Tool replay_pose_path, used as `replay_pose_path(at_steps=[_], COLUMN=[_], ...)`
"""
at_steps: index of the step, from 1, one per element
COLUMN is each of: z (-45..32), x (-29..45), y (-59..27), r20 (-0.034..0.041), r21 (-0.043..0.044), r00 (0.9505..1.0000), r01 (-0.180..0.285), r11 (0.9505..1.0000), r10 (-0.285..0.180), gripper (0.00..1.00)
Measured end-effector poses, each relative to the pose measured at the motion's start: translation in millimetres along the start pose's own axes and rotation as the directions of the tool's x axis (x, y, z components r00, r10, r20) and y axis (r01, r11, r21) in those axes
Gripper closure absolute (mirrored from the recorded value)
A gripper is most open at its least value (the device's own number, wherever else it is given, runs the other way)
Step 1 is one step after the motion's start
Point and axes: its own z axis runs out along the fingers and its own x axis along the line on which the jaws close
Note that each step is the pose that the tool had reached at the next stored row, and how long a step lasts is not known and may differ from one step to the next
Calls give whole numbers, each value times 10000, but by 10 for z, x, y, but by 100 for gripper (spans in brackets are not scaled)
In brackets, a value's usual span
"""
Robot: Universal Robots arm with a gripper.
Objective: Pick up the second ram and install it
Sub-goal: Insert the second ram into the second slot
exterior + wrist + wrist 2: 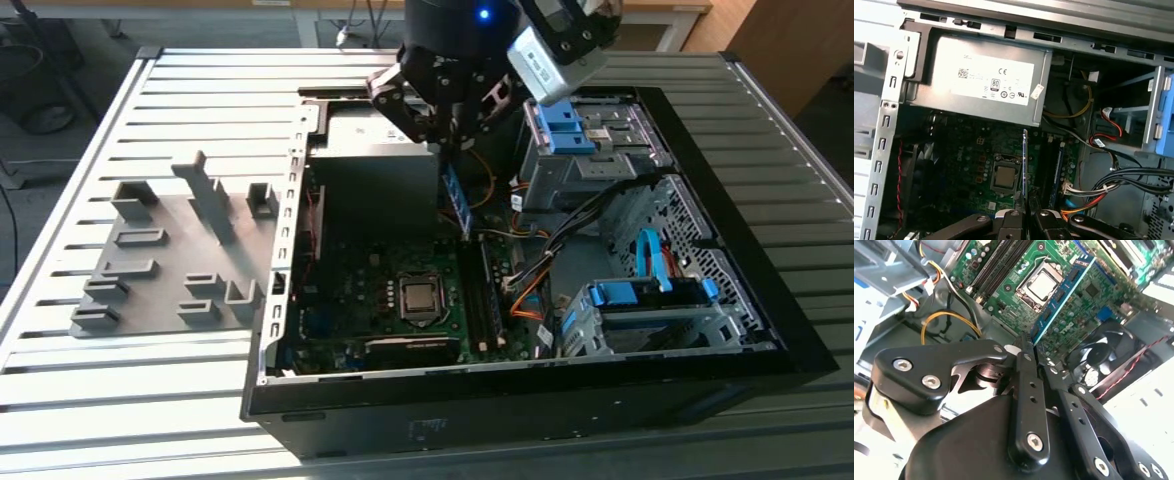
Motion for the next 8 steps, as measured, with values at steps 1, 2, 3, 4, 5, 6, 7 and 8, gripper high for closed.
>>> replay_pose_path(at_steps=[1, 2, 3, 4, 5, 6, 7, 8], z=[3, 5, 8, 9, 10, 11, 11, 11], x=[0, 0, -2, -7, -10, -15, -22, -24], y=[0, 0, 0, -1, -2, -2, -3, -4], r20=[0, 0, 0, 0, 0, 0, 0, 0], r21=[-1, -2, -3, -3, -2, -3, -3, -3], r00=[9999, 9997, 9994, 9992, 9991, 9991, 9991, 9991], r01=[-135, -259, -359, -405, -414, -417, -418, -420], r11=[9999, 9997, 9994, 9992, 9991, 9991, 9991, 9991], r10=[135, 259, 359, 405, 414, 417, 418, 420], gripper=[86, 86, 86, 86, 86, 86, 86, 86])
